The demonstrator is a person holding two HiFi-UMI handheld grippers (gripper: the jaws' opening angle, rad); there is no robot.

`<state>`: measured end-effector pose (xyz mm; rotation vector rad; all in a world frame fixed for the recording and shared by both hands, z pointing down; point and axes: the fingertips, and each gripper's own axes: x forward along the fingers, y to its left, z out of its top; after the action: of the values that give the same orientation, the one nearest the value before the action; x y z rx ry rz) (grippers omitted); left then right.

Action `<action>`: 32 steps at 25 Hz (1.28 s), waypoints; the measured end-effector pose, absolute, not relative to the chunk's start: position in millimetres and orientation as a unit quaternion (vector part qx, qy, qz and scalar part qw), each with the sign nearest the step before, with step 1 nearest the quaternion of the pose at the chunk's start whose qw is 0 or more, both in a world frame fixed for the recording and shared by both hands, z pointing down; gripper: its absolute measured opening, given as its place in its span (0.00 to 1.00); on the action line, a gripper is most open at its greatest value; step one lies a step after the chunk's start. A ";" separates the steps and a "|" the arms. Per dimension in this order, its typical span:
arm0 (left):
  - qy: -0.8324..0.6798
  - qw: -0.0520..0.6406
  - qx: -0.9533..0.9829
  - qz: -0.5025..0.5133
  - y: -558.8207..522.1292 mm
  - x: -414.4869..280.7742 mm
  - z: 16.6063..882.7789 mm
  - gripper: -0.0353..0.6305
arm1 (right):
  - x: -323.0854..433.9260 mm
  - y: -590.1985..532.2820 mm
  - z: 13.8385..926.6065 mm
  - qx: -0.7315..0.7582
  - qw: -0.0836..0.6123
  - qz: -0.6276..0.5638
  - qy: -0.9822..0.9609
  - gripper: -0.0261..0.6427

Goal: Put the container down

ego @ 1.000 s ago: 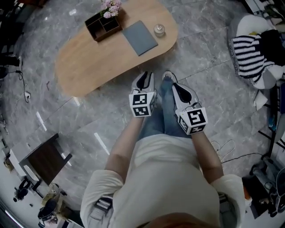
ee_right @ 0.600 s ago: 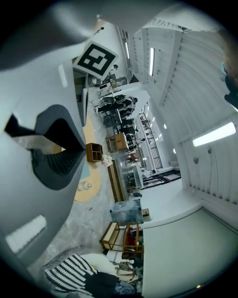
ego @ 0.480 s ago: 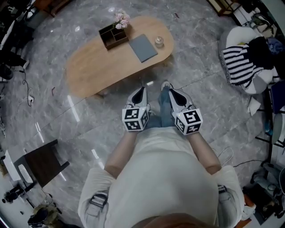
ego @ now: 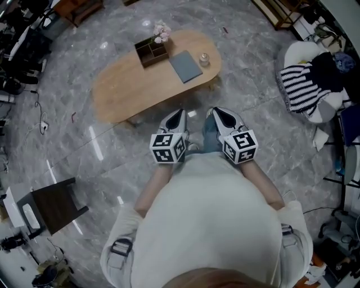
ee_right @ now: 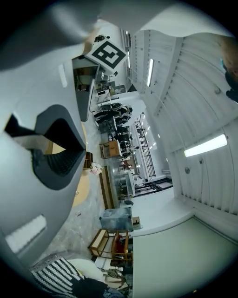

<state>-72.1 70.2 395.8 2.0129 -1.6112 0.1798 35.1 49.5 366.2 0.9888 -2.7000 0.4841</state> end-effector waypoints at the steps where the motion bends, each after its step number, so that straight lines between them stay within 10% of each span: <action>1: -0.598 0.275 0.750 0.066 72.2 -72.6 393.2 0.05 | 34.0 49.6 364.3 0.336 0.110 0.164 -0.921 0.04; 32: -0.617 0.280 0.733 0.058 76.5 -105.8 394.6 0.05 | 14.2 47.5 368.1 0.328 0.125 0.141 -0.926 0.03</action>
<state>-105.8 76.5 394.6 1.9656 -1.6541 0.1543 14.2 47.5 368.1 0.9557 -2.6983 0.4107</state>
